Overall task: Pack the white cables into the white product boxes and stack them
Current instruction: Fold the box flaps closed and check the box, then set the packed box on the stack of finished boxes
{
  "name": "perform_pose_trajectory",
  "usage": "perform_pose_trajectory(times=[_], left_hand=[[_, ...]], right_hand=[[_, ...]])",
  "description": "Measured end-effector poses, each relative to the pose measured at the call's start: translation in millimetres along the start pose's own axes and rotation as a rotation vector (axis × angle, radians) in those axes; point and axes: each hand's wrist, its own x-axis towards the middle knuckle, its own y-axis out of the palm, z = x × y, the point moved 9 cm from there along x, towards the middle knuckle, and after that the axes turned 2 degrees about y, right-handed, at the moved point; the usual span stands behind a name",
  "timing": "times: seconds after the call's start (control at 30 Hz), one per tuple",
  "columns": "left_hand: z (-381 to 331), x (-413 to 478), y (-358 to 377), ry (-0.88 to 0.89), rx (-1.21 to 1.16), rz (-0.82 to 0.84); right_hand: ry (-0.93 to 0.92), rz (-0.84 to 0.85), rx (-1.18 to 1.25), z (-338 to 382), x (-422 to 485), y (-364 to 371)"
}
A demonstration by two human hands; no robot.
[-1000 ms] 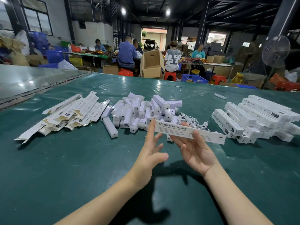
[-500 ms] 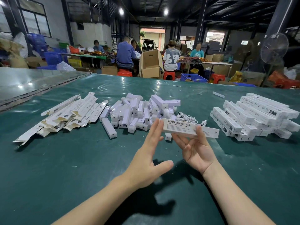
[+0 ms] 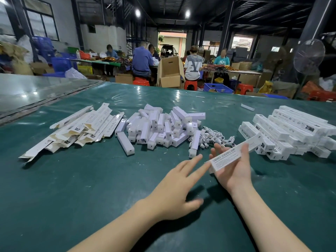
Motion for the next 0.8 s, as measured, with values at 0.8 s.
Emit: perform_pose_trajectory(times=[0.8], left_hand=[[86, -26, -53, -0.588, -0.479, -0.418]], right_hand=[[-0.576, 0.021, -1.93, -17, -13, 38]])
